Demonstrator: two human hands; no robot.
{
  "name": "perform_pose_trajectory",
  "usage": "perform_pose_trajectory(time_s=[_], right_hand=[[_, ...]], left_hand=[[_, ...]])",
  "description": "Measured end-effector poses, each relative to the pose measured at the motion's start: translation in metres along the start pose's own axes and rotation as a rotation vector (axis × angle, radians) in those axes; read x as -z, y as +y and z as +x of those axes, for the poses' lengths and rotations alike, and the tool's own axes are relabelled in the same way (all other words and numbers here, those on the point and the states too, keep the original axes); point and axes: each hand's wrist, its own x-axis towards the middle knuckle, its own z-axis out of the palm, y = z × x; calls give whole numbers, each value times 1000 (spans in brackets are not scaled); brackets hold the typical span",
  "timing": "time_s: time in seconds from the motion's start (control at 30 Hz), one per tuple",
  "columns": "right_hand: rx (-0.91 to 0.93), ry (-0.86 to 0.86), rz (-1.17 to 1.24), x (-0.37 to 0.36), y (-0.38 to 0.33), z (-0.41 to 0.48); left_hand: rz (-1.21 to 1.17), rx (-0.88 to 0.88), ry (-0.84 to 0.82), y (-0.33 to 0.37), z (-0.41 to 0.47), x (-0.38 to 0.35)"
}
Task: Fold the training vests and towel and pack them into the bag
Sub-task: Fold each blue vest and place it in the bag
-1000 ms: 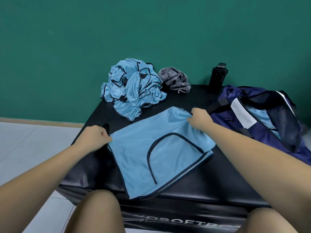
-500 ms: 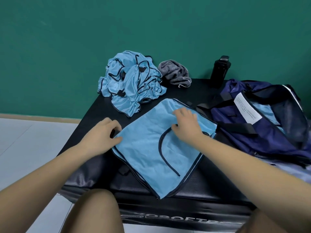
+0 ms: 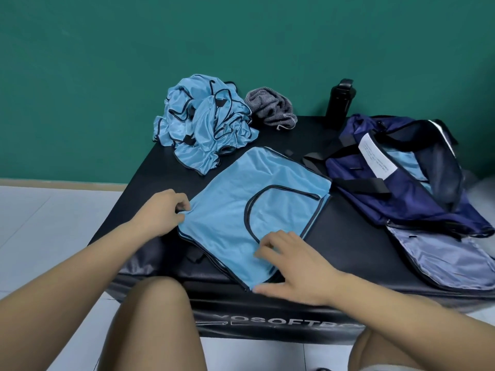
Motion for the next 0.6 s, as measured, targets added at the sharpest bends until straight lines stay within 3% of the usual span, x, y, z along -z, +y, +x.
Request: perform_pose_trajectory(time_s=[0.13, 0.27, 0.47, 0.6], right_hand=[[79, -86, -199, -17, -11, -1], [154, 6, -302, -24, -15, -4], [100, 136, -237, -23, -14, -10], [41, 164, -153, -24, -17, -6]], left_hand=[[57, 17, -64, 3, -14, 10], [101, 11, -132, -1, -36, 16], [103, -257, 206, -16, -86, 10], [134, -333, 129, -9, -113, -1]])
